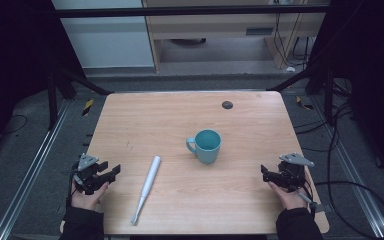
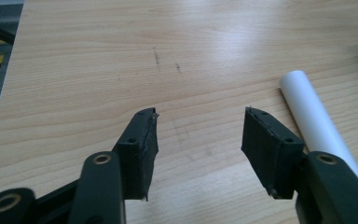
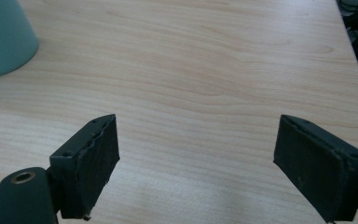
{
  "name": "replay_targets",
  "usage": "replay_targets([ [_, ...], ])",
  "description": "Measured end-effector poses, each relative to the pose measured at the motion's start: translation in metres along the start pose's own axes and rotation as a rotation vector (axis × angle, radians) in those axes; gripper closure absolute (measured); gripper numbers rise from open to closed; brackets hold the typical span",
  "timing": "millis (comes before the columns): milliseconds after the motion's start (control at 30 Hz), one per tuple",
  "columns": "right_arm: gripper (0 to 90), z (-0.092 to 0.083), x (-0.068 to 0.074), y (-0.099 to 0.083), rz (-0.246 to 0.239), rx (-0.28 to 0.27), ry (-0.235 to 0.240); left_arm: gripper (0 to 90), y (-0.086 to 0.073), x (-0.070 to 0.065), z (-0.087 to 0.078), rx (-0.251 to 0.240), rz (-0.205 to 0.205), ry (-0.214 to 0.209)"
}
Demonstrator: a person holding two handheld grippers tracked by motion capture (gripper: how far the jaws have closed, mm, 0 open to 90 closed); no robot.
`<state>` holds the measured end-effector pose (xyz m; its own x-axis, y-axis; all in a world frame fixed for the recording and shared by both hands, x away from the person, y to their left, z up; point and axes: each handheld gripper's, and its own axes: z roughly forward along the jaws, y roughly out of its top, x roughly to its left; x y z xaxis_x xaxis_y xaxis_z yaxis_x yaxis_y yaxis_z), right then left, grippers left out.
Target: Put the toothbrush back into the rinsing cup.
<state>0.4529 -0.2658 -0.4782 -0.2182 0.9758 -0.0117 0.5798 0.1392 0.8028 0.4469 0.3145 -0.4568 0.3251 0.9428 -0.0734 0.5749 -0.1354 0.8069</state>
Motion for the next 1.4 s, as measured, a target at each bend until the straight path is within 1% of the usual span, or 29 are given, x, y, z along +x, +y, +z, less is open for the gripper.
replay_targets([
  [100, 14.4, -0.001, 0.002, -0.001, -0.011, 0.009, 0.003, 51.3, 0.001, -0.004, -0.003, 0.002, 0.005, 0.001],
  [133, 15.3, -0.001, 0.002, -0.001, -0.02, 0.014, 0.004, 53.3, 0.002, -0.007, -0.007, 0.009, 0.011, -0.003],
  [167, 15.7, -0.001, 0.002, -0.001, -0.02, 0.017, 0.005, 53.9, 0.002, -0.007, -0.007, 0.009, 0.011, -0.003],
  [233, 16.8, -0.001, 0.002, -0.002, -0.021, 0.027, 0.007, 54.7, 0.003, -0.012, -0.011, 0.013, 0.02, -0.02],
  [300, 17.9, -0.001, 0.003, -0.002, -0.026, 0.03, 0.01, 57.1, 0.003, -0.013, -0.012, 0.011, 0.022, -0.024],
  [400, 19.0, -0.001, 0.005, -0.001, -0.038, 0.029, 0.01, 60.9, 0.002, -0.019, -0.013, 0.021, 0.027, -0.052],
  [533, 20.3, -0.002, 0.007, -0.001, -0.042, 0.027, 0.017, 66.2, 0.0, -0.027, -0.014, 0.037, 0.04, -0.089],
  [600, 20.3, 0.0, 0.007, -0.001, -0.046, 0.036, 0.021, 67.2, 0.0, -0.032, -0.014, 0.049, 0.049, -0.109],
  [633, 20.3, 0.0, 0.007, -0.001, -0.046, 0.036, 0.021, 67.3, 0.0, -0.032, -0.014, 0.049, 0.049, -0.109],
  [667, 20.4, 0.0, 0.007, -0.001, -0.046, 0.04, 0.02, 67.3, -0.002, -0.037, -0.013, 0.064, 0.057, -0.125],
  [833, 20.7, 0.001, 0.009, -0.002, -0.045, 0.057, 0.024, 65.0, -0.006, -0.048, -0.009, 0.102, 0.082, -0.143],
  [867, 21.0, 0.001, 0.009, -0.003, -0.051, 0.057, 0.026, 65.3, -0.006, -0.051, -0.008, 0.11, 0.091, -0.144],
  [933, 21.6, 0.001, 0.009, -0.003, -0.056, 0.058, 0.029, 65.5, -0.007, -0.053, -0.008, 0.118, 0.097, -0.145],
  [967, 22.0, 0.002, 0.009, -0.003, -0.055, 0.059, 0.031, 66.5, -0.009, -0.057, -0.007, 0.132, 0.105, -0.157],
  [1033, 22.3, 0.002, 0.009, -0.003, -0.056, 0.062, 0.034, 68.9, -0.01, -0.06, -0.006, 0.137, 0.115, -0.169],
  [1167, 22.6, 0.002, 0.01, -0.003, -0.048, 0.071, 0.038, 75.0, -0.01, -0.063, -0.006, 0.148, 0.108, -0.203],
  [1200, 22.6, 0.002, 0.01, -0.003, -0.048, 0.071, 0.038, 76.2, -0.01, -0.063, -0.006, 0.148, 0.108, -0.203],
  [1233, 22.7, 0.003, 0.01, -0.003, -0.05, 0.075, 0.037, 77.4, -0.01, -0.065, -0.005, 0.151, 0.104, -0.221],
  [1267, 22.8, 0.003, 0.01, -0.003, -0.052, 0.075, 0.037, 78.5, -0.011, -0.066, -0.005, 0.155, 0.107, -0.23],
  [1300, 22.9, 0.003, 0.01, -0.003, -0.056, 0.077, 0.037, 79.7, -0.011, -0.066, -0.005, 0.155, 0.107, -0.23],
  [1333, 22.8, 0.004, 0.01, -0.003, -0.055, 0.077, 0.038, 81.1, -0.011, -0.069, -0.004, 0.165, 0.114, -0.247],
  [1400, 23.0, 0.004, 0.01, -0.003, -0.055, 0.08, 0.037, 83.4, -0.012, -0.073, -0.003, 0.179, 0.121, -0.262],
])
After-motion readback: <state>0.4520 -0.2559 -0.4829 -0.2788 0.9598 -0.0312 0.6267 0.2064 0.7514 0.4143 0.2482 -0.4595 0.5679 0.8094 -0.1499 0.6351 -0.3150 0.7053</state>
